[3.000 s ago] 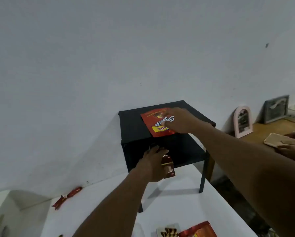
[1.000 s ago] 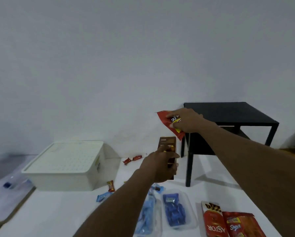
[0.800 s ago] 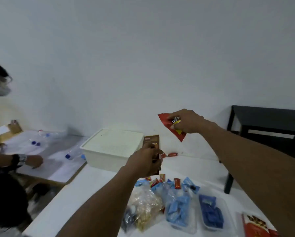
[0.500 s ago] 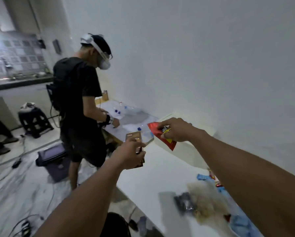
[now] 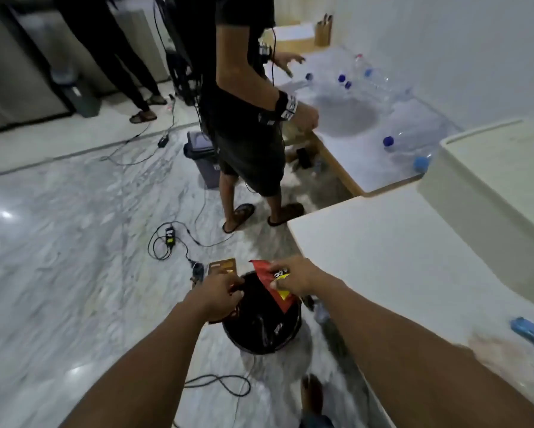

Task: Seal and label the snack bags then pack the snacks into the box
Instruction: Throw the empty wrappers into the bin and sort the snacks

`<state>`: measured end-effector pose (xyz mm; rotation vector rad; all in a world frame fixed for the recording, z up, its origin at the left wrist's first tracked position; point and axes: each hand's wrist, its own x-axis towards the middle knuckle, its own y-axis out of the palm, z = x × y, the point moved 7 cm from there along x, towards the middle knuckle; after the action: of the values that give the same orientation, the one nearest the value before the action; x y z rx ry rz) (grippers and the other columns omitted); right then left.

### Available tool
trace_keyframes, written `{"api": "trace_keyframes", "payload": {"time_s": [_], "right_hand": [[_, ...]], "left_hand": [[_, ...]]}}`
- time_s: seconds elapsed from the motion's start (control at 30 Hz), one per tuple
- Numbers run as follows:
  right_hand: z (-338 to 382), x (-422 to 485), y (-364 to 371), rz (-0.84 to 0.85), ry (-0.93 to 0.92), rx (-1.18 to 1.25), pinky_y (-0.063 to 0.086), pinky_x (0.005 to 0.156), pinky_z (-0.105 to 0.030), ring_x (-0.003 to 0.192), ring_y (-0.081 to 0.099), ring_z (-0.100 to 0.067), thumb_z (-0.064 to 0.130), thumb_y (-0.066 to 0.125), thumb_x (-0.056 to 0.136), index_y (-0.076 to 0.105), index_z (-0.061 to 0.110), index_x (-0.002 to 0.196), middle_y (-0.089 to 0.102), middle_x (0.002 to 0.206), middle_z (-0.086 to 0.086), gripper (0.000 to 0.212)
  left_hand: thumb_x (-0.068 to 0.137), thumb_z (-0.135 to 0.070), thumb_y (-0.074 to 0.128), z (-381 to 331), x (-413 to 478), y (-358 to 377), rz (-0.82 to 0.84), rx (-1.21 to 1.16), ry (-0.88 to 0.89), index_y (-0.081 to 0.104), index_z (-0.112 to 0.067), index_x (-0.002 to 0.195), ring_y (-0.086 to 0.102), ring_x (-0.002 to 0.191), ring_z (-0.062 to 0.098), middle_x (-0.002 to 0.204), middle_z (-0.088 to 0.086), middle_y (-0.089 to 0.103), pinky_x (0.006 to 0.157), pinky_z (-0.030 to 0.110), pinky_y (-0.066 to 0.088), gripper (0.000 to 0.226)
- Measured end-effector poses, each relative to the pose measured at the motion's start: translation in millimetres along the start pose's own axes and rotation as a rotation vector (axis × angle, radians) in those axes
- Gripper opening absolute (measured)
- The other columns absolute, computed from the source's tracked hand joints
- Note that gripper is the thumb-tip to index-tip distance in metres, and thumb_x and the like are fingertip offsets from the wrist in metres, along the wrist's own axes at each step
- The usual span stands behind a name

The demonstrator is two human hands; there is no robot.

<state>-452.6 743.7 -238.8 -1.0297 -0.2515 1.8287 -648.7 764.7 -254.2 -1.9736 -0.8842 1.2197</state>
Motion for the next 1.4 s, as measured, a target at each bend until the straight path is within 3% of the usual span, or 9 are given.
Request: {"api": "trace_keyframes", "payload": {"time_s": [0.33, 0.5, 0.6, 0.77, 0.87, 1.07, 1.17, 1.3, 1.4], "right_hand": [[-124, 119, 129, 0.227, 0.271, 0.23, 0.049, 0.1, -0.032, 0.115, 0.06, -0.017, 0.026, 0.072, 0.085, 0.063, 0.023, 0.128, 0.061, 0.132, 0.001, 0.043], [-192, 202, 193, 0.182, 0.369, 0.287, 0.045, 0.096, -0.024, 0.121, 0.057, -0.017, 0.023, 0.07, 0.089, 0.062, 0.02, 0.131, 0.059, 0.135, 0.0, 0.043], [-225, 252, 230, 0.142, 0.407, 0.32, 0.045, 0.104, -0.032, 0.123, 0.055, -0.021, 0.023, 0.071, 0.088, 0.064, 0.017, 0.13, 0.058, 0.136, -0.004, 0.042], [-263, 301, 271, 0.088, 0.505, 0.438, 0.047, 0.098, -0.032, 0.119, 0.057, -0.023, 0.042, 0.064, 0.089, 0.059, 0.025, 0.134, 0.058, 0.137, -0.005, 0.048], [-271, 306, 280, 0.084, 0.545, 0.478, 0.044, 0.095, -0.032, 0.117, 0.055, -0.023, 0.053, 0.056, 0.09, 0.057, 0.027, 0.136, 0.056, 0.138, -0.005, 0.053], [-236, 263, 245, 0.121, 0.525, 0.309, 0.048, 0.099, -0.045, 0.117, 0.056, -0.037, 0.03, 0.059, 0.095, 0.065, 0.001, 0.12, 0.06, 0.126, -0.022, 0.038], [-202, 227, 209, 0.089, 0.497, 0.284, 0.048, 0.097, -0.039, 0.111, 0.06, -0.035, 0.025, 0.061, 0.094, 0.067, -0.004, 0.112, 0.064, 0.121, -0.023, 0.035], [-157, 161, 152, 0.031, 0.451, 0.321, 0.049, 0.096, -0.032, 0.11, 0.061, -0.022, 0.028, 0.062, 0.092, 0.069, 0.013, 0.116, 0.065, 0.125, -0.008, 0.029], [-137, 96, 108, 0.022, 0.404, 0.293, 0.048, 0.095, -0.035, 0.105, 0.061, -0.016, 0.021, 0.057, 0.094, 0.07, 0.012, 0.105, 0.066, 0.111, 0.0, 0.02]], "left_hand": [[0.092, -0.043, 0.058, 66, 72, 137, 0.219, -0.184, -0.185, 0.058, -0.034, 0.134, 0.057, 0.122, 0.025, 0.144, 0.002, 0.052, 0.1, 0.035, 0.048, 0.043], [0.091, -0.041, 0.06, 110, 156, 220, 0.289, -0.261, -0.203, 0.058, -0.034, 0.134, 0.06, 0.117, 0.028, 0.138, 0.002, 0.058, 0.094, 0.031, 0.048, 0.044], [0.089, -0.042, 0.06, 140, 202, 265, 0.323, -0.242, -0.185, 0.054, -0.034, 0.137, 0.059, 0.119, 0.03, 0.137, 0.004, 0.058, 0.098, 0.037, 0.05, 0.048], [0.089, -0.047, 0.062, 168, 247, 307, 0.338, -0.252, -0.134, 0.043, -0.035, 0.146, 0.051, 0.133, 0.025, 0.148, 0.001, 0.05, 0.109, 0.042, 0.044, 0.061], [0.091, -0.043, 0.061, 172, 251, 305, 0.333, -0.295, -0.099, 0.041, -0.038, 0.146, 0.049, 0.135, 0.023, 0.149, -0.002, 0.049, 0.11, 0.042, 0.043, 0.059], [0.093, -0.037, 0.058, 159, 224, 258, 0.414, -0.115, -0.096, 0.033, -0.031, 0.151, 0.048, 0.134, 0.035, 0.146, 0.011, 0.049, 0.108, 0.046, 0.043, 0.064], [0.094, -0.037, 0.056, 131, 204, 217, 0.419, -0.051, -0.069, 0.034, -0.028, 0.151, 0.052, 0.129, 0.036, 0.142, 0.012, 0.054, 0.103, 0.043, 0.046, 0.062], [0.094, -0.039, 0.056, 74, 167, 162, 0.415, -0.028, -0.003, 0.036, -0.028, 0.151, 0.052, 0.131, 0.035, 0.144, 0.012, 0.055, 0.107, 0.043, 0.044, 0.061], [0.093, -0.039, 0.057, 26, 133, 127, 0.422, -0.009, 0.075, 0.037, -0.028, 0.151, 0.052, 0.131, 0.034, 0.145, 0.011, 0.055, 0.107, 0.045, 0.044, 0.062]]}}
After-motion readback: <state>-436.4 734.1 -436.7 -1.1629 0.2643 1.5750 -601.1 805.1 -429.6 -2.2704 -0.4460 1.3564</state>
